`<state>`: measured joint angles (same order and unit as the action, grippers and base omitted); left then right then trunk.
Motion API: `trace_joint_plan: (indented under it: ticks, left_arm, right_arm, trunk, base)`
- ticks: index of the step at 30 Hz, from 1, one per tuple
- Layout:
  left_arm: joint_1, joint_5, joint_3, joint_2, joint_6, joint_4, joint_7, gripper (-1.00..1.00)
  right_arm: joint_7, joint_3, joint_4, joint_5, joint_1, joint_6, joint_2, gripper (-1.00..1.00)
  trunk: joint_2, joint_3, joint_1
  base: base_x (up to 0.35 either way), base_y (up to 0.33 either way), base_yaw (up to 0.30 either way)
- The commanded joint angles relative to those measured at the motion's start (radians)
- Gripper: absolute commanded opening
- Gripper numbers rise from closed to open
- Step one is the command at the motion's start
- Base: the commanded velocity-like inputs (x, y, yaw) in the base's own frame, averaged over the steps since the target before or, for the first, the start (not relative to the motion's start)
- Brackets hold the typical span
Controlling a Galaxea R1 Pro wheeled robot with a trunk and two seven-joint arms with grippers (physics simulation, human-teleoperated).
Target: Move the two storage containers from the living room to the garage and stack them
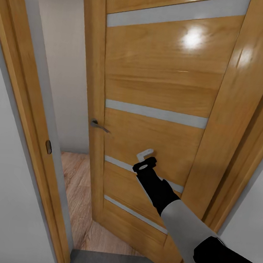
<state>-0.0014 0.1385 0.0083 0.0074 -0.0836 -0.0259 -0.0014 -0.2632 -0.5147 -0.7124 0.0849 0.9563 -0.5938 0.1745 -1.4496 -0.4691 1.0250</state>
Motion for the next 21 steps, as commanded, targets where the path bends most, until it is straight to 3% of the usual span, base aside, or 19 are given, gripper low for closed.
trace_joint_plan:
  ticks: [1,16,21]
  left_arm:
    - [0.0,0.007,0.0,0.0,-0.002,0.0,-0.001,1.0]
    - [0.0,-0.003,-0.012,0.0,0.0,0.0,-0.004,1.0]
    - [0.0,-0.002,-0.011,0.0,-0.001,0.0,-0.003,1.0]
  right_arm:
    - [-0.001,-0.003,-0.001,0.01,0.001,-0.007,0.0,1.0]
    - [-0.011,-0.008,-0.002,0.022,0.001,-0.002,0.0,1.0]
    - [-0.02,-0.014,-0.005,0.022,0.001,-0.008,0.0,1.0]
  trunk:
    - [0.0,-0.001,0.0]
    - [0.0,-0.001,0.0]
    - [0.0,-0.001,0.0]
  base:
    - [0.0,0.0,0.0]
    - [0.268,0.0,0.0]
    - [0.009,0.0,0.0]
